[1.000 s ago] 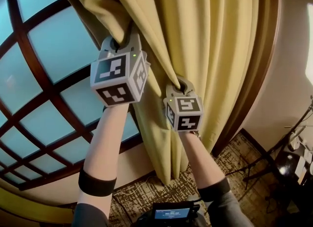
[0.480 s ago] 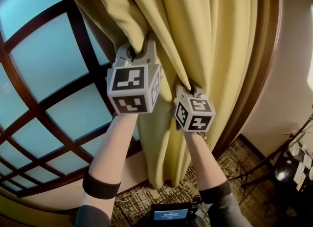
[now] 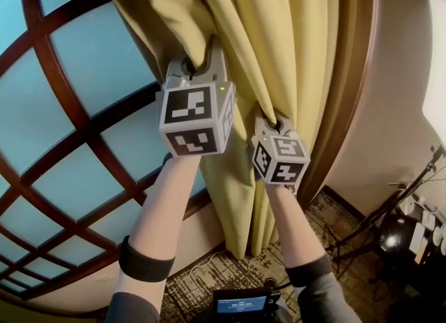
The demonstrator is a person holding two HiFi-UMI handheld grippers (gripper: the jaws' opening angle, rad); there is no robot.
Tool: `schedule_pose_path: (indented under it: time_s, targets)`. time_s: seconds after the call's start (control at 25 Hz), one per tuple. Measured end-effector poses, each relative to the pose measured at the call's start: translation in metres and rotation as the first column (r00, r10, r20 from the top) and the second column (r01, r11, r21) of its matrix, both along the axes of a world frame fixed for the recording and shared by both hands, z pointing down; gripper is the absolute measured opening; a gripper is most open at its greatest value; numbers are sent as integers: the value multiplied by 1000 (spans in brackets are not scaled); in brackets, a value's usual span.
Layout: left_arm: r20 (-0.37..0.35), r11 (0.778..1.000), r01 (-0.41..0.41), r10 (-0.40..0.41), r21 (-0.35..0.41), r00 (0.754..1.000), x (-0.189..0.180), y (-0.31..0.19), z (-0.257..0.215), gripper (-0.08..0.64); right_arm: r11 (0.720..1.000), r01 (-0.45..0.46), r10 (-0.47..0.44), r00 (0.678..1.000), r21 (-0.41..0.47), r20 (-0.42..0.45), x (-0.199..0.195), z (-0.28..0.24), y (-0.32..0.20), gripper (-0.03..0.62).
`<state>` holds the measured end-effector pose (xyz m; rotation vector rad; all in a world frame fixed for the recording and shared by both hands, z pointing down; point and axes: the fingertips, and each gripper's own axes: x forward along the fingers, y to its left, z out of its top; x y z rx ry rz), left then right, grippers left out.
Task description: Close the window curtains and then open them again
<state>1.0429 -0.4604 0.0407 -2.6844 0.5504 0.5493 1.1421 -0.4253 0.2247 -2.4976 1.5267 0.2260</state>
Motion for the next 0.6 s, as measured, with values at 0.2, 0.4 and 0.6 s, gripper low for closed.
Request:
schedule_pose_path:
  time_s: [0.2,0.4,0.6]
  targets:
    - [-34,998,-55,54,-8,998,27,21,-10,2,999,-30,30,999,18,16,34,-4,18,23]
    - [-66,997,-73,73,-7,995,53,35,-15,2,999,-37,36,999,26,23,61,-6,31,23]
    - [-13,994,-111,111,-7,994,91,51,1,2,998,-61,60,998,25,31,87,-5,46,23]
